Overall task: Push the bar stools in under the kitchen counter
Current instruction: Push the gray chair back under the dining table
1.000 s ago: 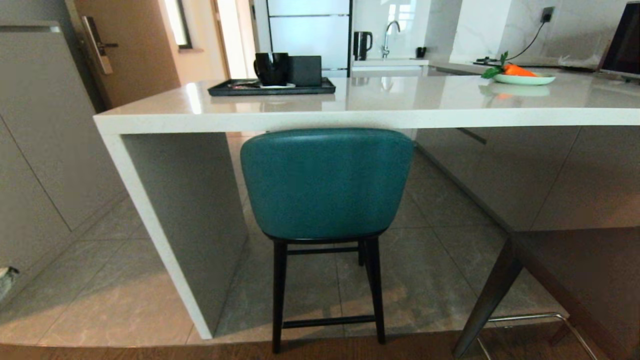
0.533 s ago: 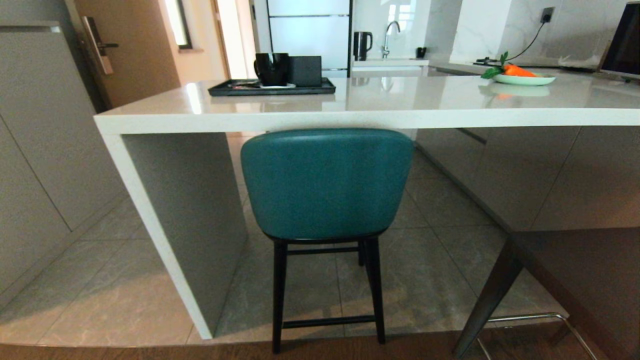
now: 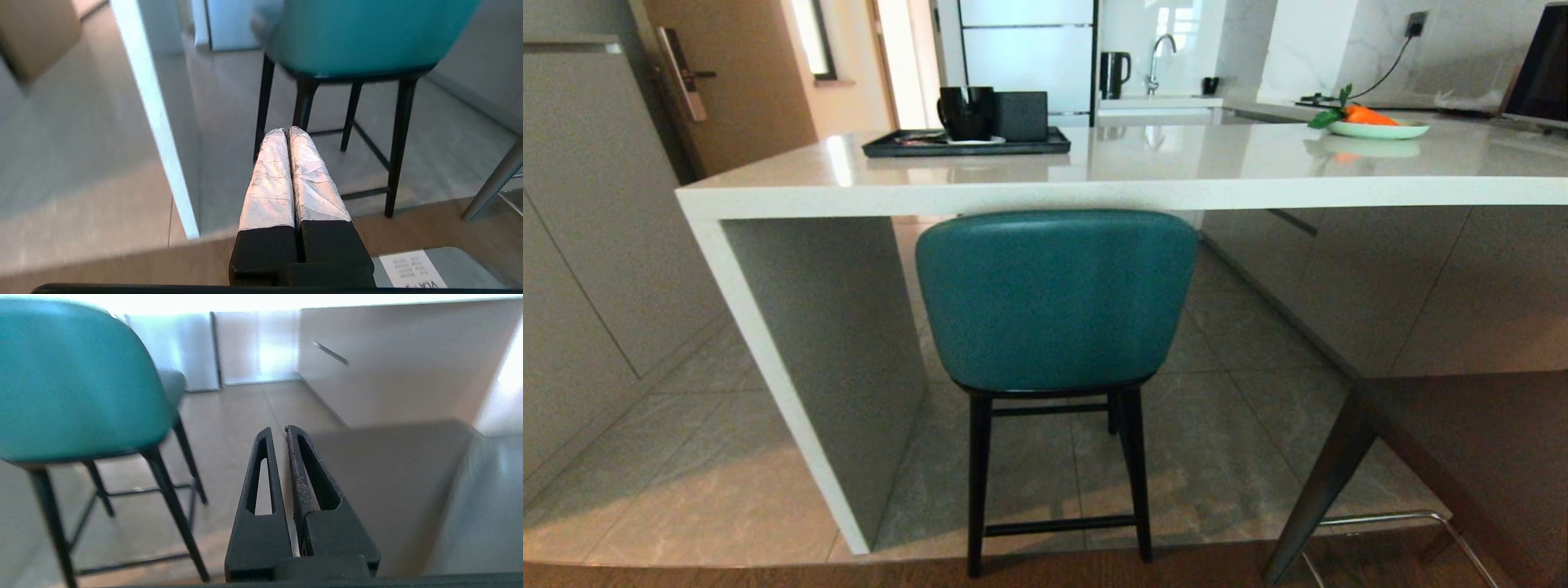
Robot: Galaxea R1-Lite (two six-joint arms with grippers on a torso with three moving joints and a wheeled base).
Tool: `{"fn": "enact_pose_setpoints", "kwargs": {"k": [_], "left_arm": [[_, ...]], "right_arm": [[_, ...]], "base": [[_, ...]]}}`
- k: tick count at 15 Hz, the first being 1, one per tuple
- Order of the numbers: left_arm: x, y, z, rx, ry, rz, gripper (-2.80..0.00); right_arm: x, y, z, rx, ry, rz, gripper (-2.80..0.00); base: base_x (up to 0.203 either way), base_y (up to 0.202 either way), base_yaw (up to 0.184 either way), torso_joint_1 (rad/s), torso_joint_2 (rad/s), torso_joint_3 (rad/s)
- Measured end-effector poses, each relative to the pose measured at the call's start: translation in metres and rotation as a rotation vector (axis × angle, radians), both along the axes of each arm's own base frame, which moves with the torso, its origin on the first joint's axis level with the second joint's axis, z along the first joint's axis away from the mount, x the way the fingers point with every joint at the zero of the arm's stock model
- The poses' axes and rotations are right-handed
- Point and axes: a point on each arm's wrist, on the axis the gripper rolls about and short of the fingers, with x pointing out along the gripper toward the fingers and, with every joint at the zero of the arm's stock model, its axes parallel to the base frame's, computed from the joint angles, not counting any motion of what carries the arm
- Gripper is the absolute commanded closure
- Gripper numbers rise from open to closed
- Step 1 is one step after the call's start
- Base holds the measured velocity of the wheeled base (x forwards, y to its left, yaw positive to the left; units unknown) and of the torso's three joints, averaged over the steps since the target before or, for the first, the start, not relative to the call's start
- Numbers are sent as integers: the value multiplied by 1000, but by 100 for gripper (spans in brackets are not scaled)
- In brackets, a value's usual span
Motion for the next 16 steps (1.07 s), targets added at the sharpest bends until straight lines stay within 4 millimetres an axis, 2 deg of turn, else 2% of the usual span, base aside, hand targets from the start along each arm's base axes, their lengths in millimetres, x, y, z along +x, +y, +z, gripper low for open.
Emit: {"fn": "enact_pose_setpoints", "kwargs": {"k": [3,6,16], "left_arm": [[-2,1,-8,-51,108,30,0],[-2,1,-7,-89,117,55,0],[-3,2,-7,-164,141,73,0]], "right_arm": [[12,0,-57,-41,74,-2,0],[18,3,-80,-53,77,114,0],[19,2,-84,21,79,108,0]], "base": [[0,0,0,0,0,0],[0,0,0,0,0,0],[0,0,0,0,0,0]]}}
